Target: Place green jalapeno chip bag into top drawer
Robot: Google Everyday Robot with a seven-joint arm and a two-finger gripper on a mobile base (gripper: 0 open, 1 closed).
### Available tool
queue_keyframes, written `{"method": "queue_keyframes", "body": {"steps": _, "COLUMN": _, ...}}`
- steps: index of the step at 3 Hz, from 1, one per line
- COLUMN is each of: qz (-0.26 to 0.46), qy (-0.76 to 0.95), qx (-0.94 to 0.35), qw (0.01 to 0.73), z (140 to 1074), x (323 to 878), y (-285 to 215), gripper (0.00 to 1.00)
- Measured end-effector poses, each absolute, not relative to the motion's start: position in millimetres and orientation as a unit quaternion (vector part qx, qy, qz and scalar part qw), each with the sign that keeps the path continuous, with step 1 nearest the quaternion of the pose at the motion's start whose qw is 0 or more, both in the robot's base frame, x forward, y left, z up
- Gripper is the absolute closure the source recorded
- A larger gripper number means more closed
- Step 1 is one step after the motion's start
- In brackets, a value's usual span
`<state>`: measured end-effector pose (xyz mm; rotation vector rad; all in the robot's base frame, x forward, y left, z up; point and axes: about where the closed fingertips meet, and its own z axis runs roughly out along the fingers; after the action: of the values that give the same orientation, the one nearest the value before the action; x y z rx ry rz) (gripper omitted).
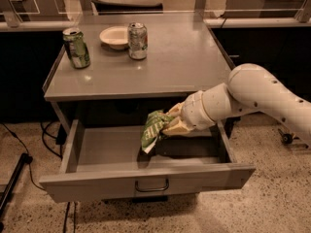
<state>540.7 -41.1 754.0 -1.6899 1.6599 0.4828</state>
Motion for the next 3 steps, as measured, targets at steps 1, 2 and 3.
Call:
{"method": "queue_keyframes", "body": {"steps": 1, "qz": 0.18, "qy": 0.631, "qx": -0.659, "qw": 0.366, "z": 745.1, "x": 547.2, "y": -35.5, "gripper": 1.0}}
{"method": "queue_keyframes", "body": {"steps": 2, "qz": 0.172, "qy": 0.63, "qx": -0.661, "qw": 0.37, "z": 729.7, "x": 554.2, "y": -29.8, "gripper": 1.0}}
{"method": "queue_keyframes", "body": {"steps": 3, "qz": 0.162, "qy": 0.64, "qx": -0.66, "qw": 0.358, "z": 703.1, "x": 561.1, "y": -27.0, "gripper": 1.0}}
